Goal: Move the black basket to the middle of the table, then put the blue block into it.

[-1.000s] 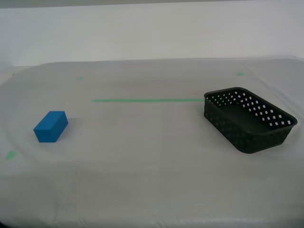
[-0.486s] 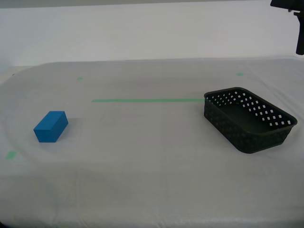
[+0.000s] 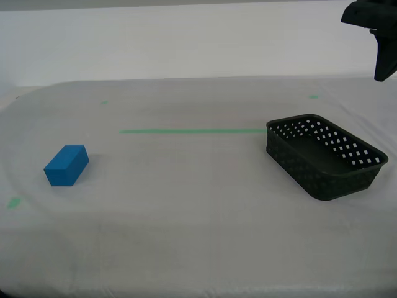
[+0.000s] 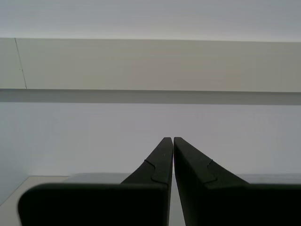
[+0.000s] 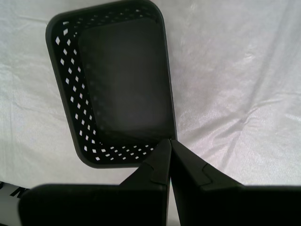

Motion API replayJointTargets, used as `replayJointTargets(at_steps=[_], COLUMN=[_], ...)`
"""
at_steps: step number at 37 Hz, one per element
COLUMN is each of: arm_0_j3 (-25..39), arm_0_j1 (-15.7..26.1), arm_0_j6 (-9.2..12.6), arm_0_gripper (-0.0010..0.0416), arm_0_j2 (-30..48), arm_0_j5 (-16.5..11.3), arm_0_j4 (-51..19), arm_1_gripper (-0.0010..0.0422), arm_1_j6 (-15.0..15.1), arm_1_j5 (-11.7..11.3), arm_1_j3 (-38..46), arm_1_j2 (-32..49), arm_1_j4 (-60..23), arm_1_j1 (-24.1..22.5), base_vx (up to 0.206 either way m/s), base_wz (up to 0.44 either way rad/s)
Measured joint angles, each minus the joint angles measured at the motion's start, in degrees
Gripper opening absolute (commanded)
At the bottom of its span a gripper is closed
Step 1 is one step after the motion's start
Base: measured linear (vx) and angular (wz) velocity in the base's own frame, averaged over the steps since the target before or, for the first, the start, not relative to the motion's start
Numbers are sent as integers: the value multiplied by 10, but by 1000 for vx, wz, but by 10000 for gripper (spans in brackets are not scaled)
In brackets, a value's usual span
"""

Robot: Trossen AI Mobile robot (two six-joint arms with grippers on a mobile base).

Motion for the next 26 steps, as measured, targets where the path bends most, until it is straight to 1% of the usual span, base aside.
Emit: replayJointTargets(at_steps=[8, 13, 19, 26], arm_0_j3=[0, 0, 0, 0], arm_0_j1=[2, 3, 6, 8], arm_0_j6=[0, 0, 0, 0], arm_0_gripper=[0, 10, 53, 127], arm_0_j2=[0, 0, 0, 0], arm_0_j5=[3, 30, 37, 39], arm_0_j4=[5, 7, 7, 10], arm_1_gripper=[0, 0, 0, 0], arm_1_j6=[0, 0, 0, 0], arm_1_j5=[0, 0, 0, 0], arm_1_j3=[0, 0, 0, 0], arm_1_j2=[0, 0, 0, 0], arm_1_j4=[0, 0, 0, 0], arm_1_j1=[0, 0, 0, 0], base_vx=[0, 0, 0, 0], base_wz=[0, 0, 0, 0])
